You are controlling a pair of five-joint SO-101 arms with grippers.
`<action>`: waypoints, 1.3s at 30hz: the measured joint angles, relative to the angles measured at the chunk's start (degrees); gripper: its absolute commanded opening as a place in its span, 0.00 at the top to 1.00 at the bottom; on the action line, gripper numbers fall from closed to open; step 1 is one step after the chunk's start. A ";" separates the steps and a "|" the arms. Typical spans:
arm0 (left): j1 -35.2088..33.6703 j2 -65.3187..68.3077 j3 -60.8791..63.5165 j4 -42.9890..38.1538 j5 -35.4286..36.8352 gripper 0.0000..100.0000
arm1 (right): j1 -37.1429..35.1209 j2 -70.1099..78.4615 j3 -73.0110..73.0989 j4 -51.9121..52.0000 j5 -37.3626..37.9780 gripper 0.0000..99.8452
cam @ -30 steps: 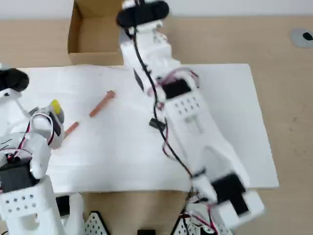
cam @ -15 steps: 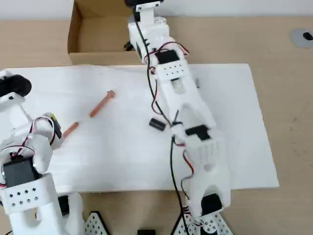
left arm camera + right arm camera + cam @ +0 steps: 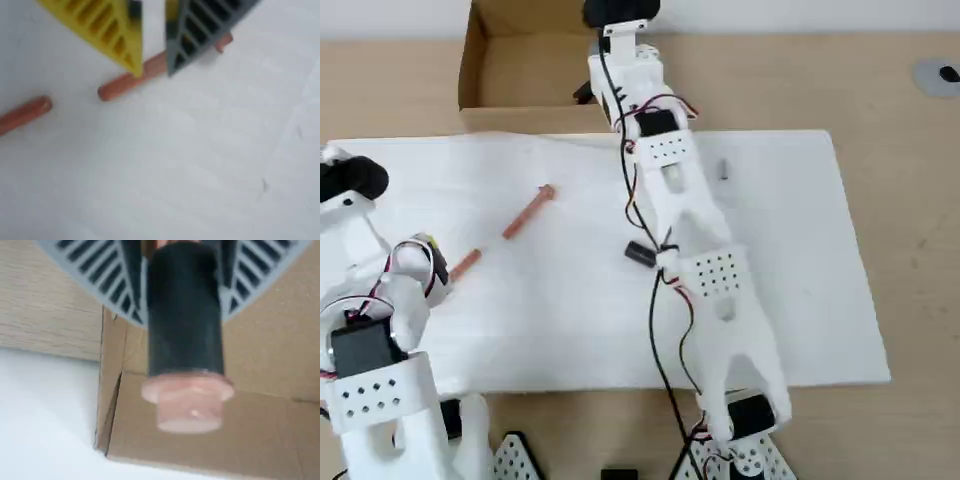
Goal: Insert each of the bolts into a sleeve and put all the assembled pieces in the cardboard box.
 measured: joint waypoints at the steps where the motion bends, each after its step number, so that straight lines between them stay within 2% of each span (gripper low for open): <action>1: 0.00 0.00 0.53 -0.62 0.00 0.96 | 0.00 1.14 -0.88 0.00 0.26 0.99; 5: 0.00 0.09 2.90 -2.90 0.00 0.96 | 0.00 4.75 -3.87 0.00 0.44 0.99; 7: 0.00 0.09 3.25 -3.16 0.00 0.92 | 0.00 5.80 -4.40 0.00 0.44 0.98; 10: 0.00 0.09 3.60 -3.16 0.00 0.86 | 0.00 6.68 -4.40 0.00 2.20 0.91; 16: 0.00 0.09 3.60 -3.16 0.00 0.85 | -0.09 7.03 -4.92 0.00 3.52 0.80; 20: 0.00 1.67 3.52 0.09 -0.79 0.85 | -1.05 6.95 -6.07 1.93 3.52 0.80; 26: 0.35 12.92 -0.62 4.57 -0.44 0.85 | -2.29 7.03 -7.82 2.81 3.52 0.80; 31: 0.35 28.13 -10.20 9.49 8.97 0.85 | -2.37 7.03 -15.74 9.32 3.52 0.80; 36: 0.35 43.16 -17.76 11.08 28.66 0.85 | -2.81 6.95 -24.44 18.29 3.52 0.80; 39: 0.44 46.68 -19.52 13.98 39.56 0.85 | -2.81 6.95 -26.37 22.15 3.52 0.80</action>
